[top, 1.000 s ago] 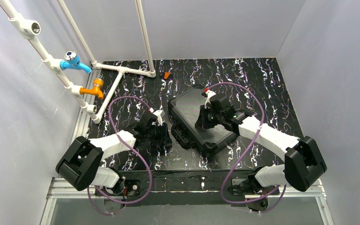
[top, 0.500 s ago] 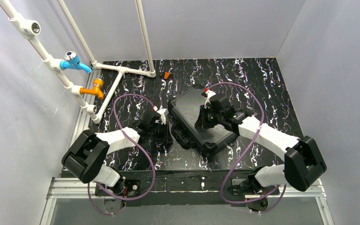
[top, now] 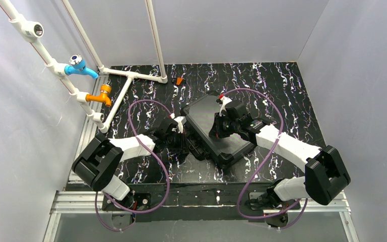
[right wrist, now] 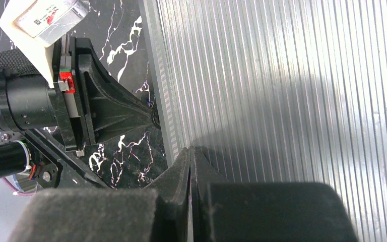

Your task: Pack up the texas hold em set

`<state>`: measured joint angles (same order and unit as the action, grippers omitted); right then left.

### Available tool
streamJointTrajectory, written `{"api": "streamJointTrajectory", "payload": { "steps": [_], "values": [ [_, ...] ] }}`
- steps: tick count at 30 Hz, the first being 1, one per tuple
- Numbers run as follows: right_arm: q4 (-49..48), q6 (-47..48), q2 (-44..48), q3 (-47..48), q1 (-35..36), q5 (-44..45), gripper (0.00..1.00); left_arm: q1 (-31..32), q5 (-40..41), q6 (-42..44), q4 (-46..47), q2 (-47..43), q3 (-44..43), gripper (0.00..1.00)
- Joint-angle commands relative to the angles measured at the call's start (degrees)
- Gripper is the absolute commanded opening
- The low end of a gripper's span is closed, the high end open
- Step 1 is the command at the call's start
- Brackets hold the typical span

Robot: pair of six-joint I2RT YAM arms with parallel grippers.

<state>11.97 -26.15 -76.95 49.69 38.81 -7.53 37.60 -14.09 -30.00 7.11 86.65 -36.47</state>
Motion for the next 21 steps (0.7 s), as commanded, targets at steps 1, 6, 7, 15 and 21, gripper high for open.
{"api": "streamJointTrajectory", "payload": {
  "steps": [1,6,7,15,21],
  "values": [
    [10.60,2.40,-3.71,-3.99,-0.14,5.24,0.05,0.92,0.34,-0.02,-2.56,2.07,-0.87,0.00],
    [10.45,2.42,-3.91,-4.15,-0.15,5.24,0.05,1.01,-0.59,-0.82,-1.25,2.51,-1.23,0.00],
    [10.40,2.50,-3.96,-4.16,-0.14,5.24,0.05,1.06,-0.85,-1.03,-0.89,2.67,-1.30,0.00],
    [10.36,2.68,-4.31,-4.16,-0.14,5.16,0.04,1.01,-2.75,-2.23,0.66,2.70,-1.76,0.00],
    [10.44,2.77,-4.60,-3.90,-0.14,5.07,0.04,1.05,-3.43,-2.77,0.88,1.80,-1.91,0.00]
  ]
}}
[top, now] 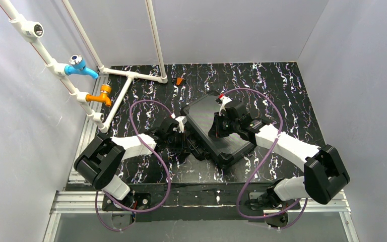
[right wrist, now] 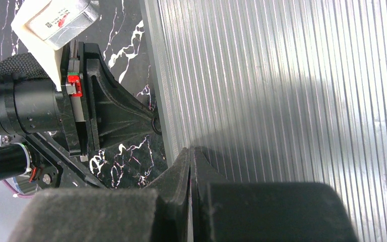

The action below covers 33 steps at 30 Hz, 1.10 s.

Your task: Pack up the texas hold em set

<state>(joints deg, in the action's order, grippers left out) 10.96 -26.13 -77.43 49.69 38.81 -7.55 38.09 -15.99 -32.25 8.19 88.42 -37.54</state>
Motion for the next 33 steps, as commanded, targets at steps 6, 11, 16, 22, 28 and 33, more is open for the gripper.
{"api": "streamJointTrajectory", "payload": {
  "steps": [6,11,16,22,28,33],
  "values": [
    [11.63,2.84,-4.22,-3.72,-0.14,5.09,0.04,0.51,-1.85,-0.95,-0.10,-0.97,-1.02,0.00],
    [11.82,2.83,-4.13,-3.64,-0.18,5.09,0.04,0.58,-2.11,-1.23,-0.10,-1.82,-1.12,0.00],
    [11.99,2.83,-4.06,-3.64,-0.14,5.09,0.04,0.51,-2.14,-1.41,-0.10,-2.53,-1.26,0.00],
    [11.98,2.90,-4.14,-3.71,-0.14,5.09,0.04,0.56,-2.38,-1.57,-0.10,-2.93,-1.57,0.00],
    [11.90,2.90,-4.22,-3.64,-0.14,5.01,0.04,0.56,-2.59,-1.84,-0.10,-3.82,-1.62,0.00],
    [11.89,2.93,-4.31,-3.79,-0.16,5.00,0.04,0.58,-2.82,-2.03,-0.11,-4.55,-1.83,0.00]
  ]
}}
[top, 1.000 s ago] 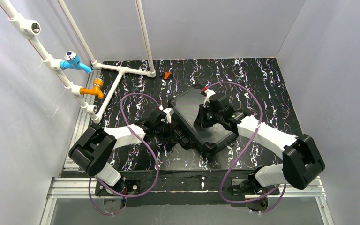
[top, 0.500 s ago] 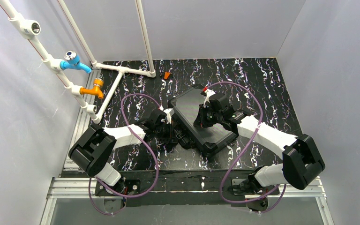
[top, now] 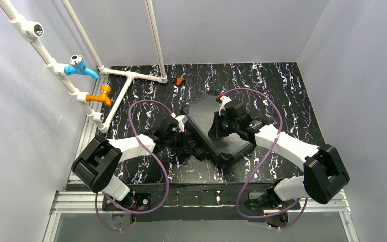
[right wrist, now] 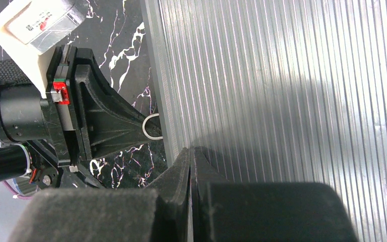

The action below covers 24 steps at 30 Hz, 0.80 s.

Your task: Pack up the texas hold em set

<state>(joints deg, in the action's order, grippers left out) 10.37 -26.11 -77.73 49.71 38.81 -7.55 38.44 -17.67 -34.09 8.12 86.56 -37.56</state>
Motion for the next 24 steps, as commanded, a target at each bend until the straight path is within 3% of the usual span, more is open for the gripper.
{"api": "streamJointTrajectory", "payload": {
  "steps": [1,24],
  "values": [
    [12.48,2.88,-3.94,-3.83,-0.16,4.93,0.03,0.25,-1.14,-0.19,-0.04,-2.83,-1.81,0.00],
    [11.95,2.82,-4.40,-4.53,-0.16,4.56,0.03,0.42,-2.02,0.05,0.05,2.59,-8.38,0.00]
  ]
}}
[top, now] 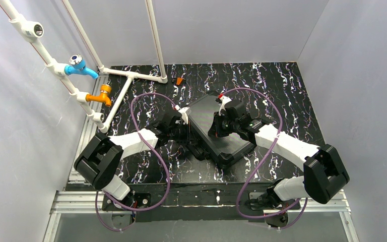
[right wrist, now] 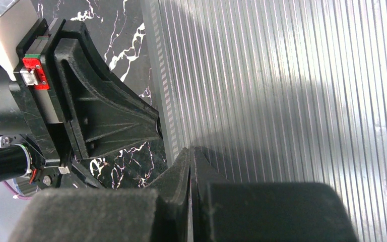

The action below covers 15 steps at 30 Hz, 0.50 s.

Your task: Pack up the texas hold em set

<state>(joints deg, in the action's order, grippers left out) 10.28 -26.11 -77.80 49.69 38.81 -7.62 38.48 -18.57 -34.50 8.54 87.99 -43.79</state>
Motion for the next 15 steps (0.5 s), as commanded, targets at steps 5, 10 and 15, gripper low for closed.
{"api": "streamJointTrajectory", "payload": {
  "steps": [5,10,15],
  "values": [
    [11.95,2.98,-4.45,-4.60,-0.14,4.72,0.03,0.50,-0.99,0.51,-0.26,1.75,-2.68,0.00],
    [11.69,2.99,-4.81,-4.61,-0.15,4.54,0.03,0.59,-1.07,0.40,-0.27,1.83,-3.04,0.00],
    [11.69,3.08,-5.04,-4.60,-0.14,4.49,0.03,0.70,-1.21,0.28,-0.35,0.80,-3.48,0.00]
  ]
}}
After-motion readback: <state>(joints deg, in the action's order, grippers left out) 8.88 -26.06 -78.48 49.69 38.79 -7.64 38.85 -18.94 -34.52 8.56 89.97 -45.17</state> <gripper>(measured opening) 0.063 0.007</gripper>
